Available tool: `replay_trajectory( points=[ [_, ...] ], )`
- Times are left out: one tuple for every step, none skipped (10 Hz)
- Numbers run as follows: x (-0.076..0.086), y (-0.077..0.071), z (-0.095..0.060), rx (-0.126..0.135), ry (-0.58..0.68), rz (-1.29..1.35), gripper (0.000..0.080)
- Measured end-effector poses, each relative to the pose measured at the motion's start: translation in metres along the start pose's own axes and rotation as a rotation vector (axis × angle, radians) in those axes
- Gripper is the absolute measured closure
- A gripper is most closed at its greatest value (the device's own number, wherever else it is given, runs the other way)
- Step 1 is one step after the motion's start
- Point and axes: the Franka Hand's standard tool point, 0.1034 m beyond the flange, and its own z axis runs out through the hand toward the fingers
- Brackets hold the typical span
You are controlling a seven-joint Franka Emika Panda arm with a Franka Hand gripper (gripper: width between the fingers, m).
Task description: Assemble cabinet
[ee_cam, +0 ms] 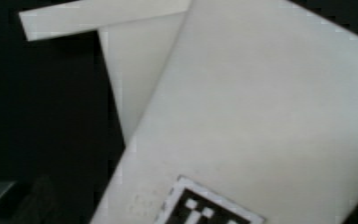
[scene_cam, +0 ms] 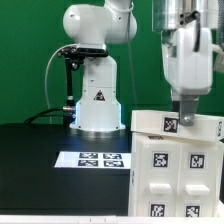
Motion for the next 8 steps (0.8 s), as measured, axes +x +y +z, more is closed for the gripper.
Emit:
replay_trajectory(
  points=[
    [-0.0039,-0.0008,-0.0065,0.01,-0.003,-0.102,0.0003],
    [-0.0053,0.0,-0.006,0.007,0.008,-0.169,0.0002],
    [-0.0039,0.0002,-0.0047,0.005,0.009,-0.242,0.0002],
    [-0.0034,0.0002,-0.0045,0.004,0.01,-0.289,0.0002],
    [-0.0026,-0.0001,-0.0041,0.003,0.015,-0.413,0.0002],
    [-0.0002,-0.0026,-0.0038,0.005,0.04,-0.622,0.0002],
    [0.0002,-0.0043,-0.0045,0.009,0.047,-0.749,0.0002],
    [0.0015,-0.0066,-0.0053,0.015,0.055,-0.929,0.0002]
  ],
)
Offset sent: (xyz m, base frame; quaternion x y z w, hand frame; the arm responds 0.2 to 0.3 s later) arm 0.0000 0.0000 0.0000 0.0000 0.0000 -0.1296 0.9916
